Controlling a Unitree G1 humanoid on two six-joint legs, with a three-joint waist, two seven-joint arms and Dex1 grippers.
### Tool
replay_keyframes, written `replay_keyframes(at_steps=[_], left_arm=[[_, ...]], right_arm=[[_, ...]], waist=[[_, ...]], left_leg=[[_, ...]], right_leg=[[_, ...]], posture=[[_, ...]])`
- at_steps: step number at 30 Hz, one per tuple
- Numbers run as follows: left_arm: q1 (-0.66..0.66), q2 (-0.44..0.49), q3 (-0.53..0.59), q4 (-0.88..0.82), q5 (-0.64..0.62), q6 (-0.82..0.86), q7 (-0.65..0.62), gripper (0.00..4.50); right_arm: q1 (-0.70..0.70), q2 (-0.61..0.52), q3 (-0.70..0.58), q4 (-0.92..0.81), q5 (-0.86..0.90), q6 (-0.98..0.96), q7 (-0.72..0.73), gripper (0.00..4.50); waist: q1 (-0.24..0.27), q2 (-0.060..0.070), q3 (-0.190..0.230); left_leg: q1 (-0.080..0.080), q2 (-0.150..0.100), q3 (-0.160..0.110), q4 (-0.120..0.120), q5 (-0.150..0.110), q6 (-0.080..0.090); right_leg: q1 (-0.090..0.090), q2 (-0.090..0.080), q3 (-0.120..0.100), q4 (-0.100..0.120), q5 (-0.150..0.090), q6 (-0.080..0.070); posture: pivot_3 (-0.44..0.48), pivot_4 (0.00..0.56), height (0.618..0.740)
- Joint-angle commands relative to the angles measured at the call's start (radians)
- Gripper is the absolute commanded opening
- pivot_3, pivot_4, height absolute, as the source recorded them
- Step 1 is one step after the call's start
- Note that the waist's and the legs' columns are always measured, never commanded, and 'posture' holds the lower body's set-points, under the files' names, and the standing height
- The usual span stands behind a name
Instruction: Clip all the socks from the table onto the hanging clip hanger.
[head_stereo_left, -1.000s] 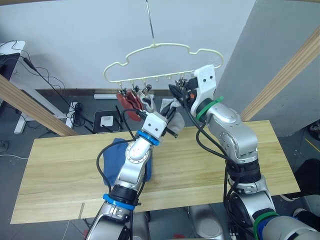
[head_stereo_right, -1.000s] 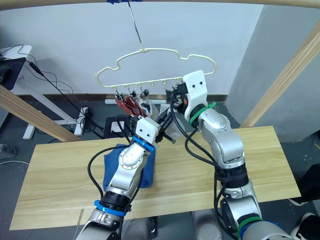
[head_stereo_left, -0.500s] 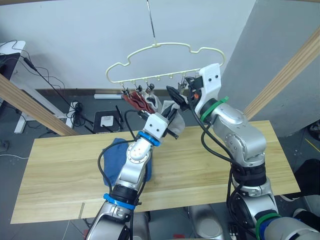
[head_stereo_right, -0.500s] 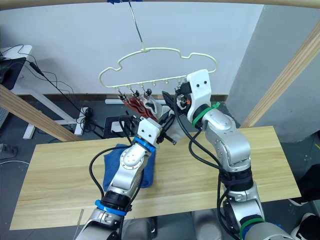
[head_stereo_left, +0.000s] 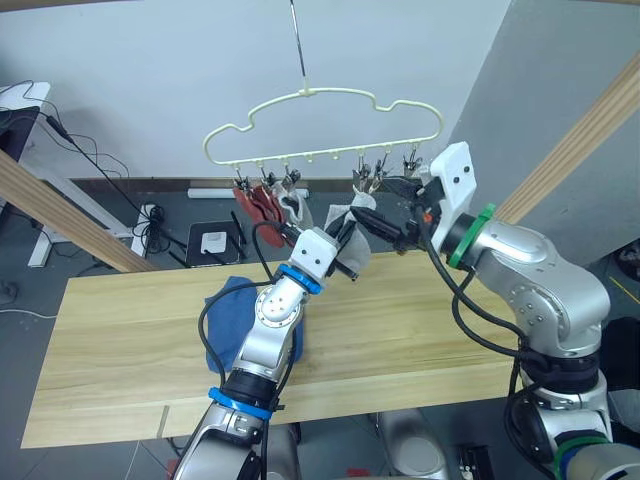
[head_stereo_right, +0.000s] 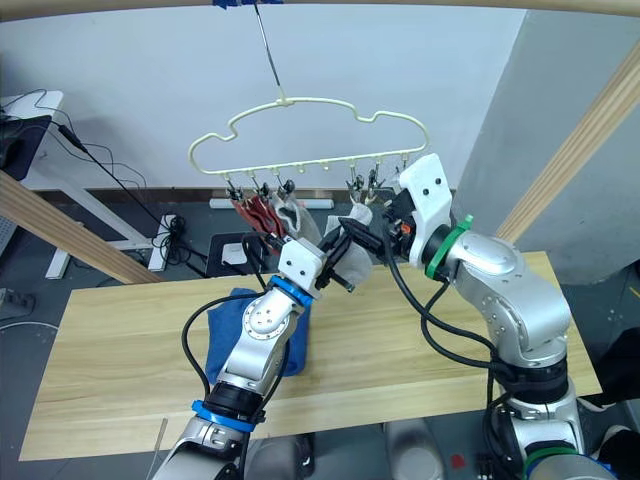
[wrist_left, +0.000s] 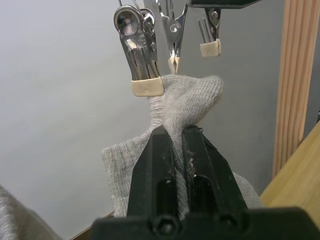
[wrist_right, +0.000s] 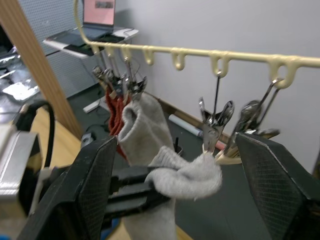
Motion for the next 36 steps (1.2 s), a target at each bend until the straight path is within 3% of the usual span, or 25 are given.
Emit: replay_keyframes(at_steps=[1, 9, 16, 20, 24, 27, 33, 36], left_arm=[[-0.015, -0.013, 0.009, -0.011, -0.017, -0.021, 0.003, 0.27], [0.001, 0.010, 0.006, -0.049, -0.067, 0.023, -0.071, 2.39], [0.037, 0.145, 0.008, -0.177, -0.159, 0.119, -0.266, 2.39], [0.036, 0.292, 0.045, -0.341, -0.311, 0.309, -0.421, 2.39], [-0.005, 0.404, 0.135, -0.435, -0.473, 0.517, -0.467, 2.39], [-0.035, 0.452, 0.173, -0.470, -0.526, 0.605, -0.474, 2.42], [-0.057, 0.451, 0.180, -0.506, -0.524, 0.652, -0.445, 2.42], [-0.058, 0.446, 0.172, -0.517, -0.516, 0.662, -0.441, 2.42]], right_arm=[[0.015, -0.024, -0.002, -0.053, 0.020, -0.015, 0.013, 3.94], [0.036, -0.066, -0.009, -0.069, 0.025, -0.028, 0.017, 3.95], [0.084, -0.087, 0.017, -0.086, -0.081, -0.124, -0.048, 3.95], [0.093, -0.032, 0.014, -0.079, -0.105, -0.128, -0.124, 3.95], [0.085, 0.022, 0.021, -0.068, -0.134, -0.139, -0.178, 3.95], [0.082, 0.046, 0.028, -0.061, -0.146, -0.148, -0.197, 3.29], [0.066, 0.078, 0.045, -0.026, -0.173, -0.159, -0.217, 1.34], [0.055, 0.089, 0.047, -0.008, -0.186, -0.157, -0.231, 1.34]], waist=[[0.000, 0.000, 0.000], [0.001, 0.000, 0.000], [0.001, 0.000, 0.000], [0.000, 0.000, 0.000], [0.002, 0.000, 0.000], [0.004, 0.000, 0.000], [0.008, 0.000, 0.000], [0.009, 0.000, 0.000]], left_leg=[[0.000, 0.000, 0.000, 0.000, 0.000, 0.000], [0.000, 0.000, 0.000, 0.000, 0.000, 0.000], [0.000, 0.000, 0.000, -0.001, 0.000, 0.000], [0.000, 0.001, 0.000, -0.001, 0.000, 0.000], [0.000, 0.001, 0.000, -0.001, 0.000, 0.000], [0.000, 0.001, 0.000, -0.001, 0.000, 0.000], [0.000, 0.001, 0.000, -0.002, 0.000, 0.000], [0.000, 0.001, 0.000, -0.002, 0.000, 0.000]], right_leg=[[0.000, 0.000, 0.000, 0.000, 0.000, 0.000], [0.000, 0.000, 0.000, -0.001, 0.000, 0.000], [0.000, 0.000, 0.000, -0.001, 0.000, 0.001], [-0.001, 0.000, 0.000, -0.001, -0.001, 0.002], [-0.001, 0.001, 0.000, 0.000, -0.001, 0.002], [-0.001, 0.001, 0.000, -0.001, -0.002, 0.003], [-0.001, 0.001, 0.000, -0.003, 0.000, 0.000], [-0.001, 0.001, 0.000, -0.003, 0.000, 0.000]], posture=[[-0.278, 0.301, 0.733], [-0.278, 0.301, 0.733], [-0.264, 0.302, 0.733], [-0.264, 0.302, 0.733], [-0.248, 0.304, 0.733], [-0.231, 0.302, 0.733], [-0.222, 0.301, 0.733], [-0.222, 0.301, 0.733]])
